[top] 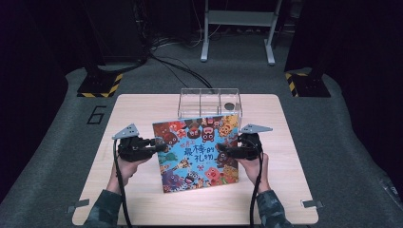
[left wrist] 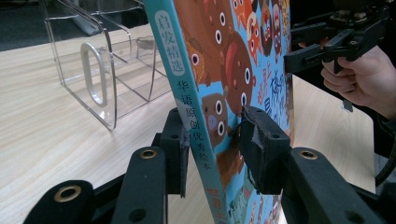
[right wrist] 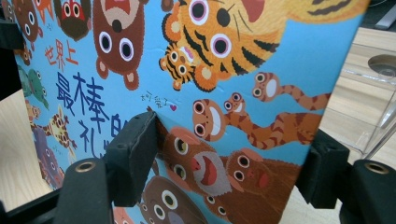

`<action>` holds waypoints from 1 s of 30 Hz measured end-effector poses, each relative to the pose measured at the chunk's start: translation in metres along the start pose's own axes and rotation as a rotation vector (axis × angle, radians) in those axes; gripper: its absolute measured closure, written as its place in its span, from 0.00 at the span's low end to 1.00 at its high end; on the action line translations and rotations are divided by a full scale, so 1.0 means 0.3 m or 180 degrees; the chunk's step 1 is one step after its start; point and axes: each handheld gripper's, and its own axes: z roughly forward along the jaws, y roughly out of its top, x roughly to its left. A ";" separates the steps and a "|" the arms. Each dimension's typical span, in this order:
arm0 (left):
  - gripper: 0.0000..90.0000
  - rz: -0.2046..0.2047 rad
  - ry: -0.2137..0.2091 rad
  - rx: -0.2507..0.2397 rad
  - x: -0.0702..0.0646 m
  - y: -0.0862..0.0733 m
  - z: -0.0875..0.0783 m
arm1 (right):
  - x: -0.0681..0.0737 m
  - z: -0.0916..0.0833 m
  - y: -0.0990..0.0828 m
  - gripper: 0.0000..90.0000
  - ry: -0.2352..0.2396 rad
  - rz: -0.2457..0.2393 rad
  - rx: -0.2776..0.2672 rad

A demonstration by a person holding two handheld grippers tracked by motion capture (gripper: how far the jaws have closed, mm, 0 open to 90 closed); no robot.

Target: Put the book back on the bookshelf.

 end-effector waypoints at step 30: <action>0.74 0.0038 -0.0252 -0.0137 -0.002 0.056 -0.037 | 0.039 0.025 0.045 0.31 0.0080 -0.0091 -0.0056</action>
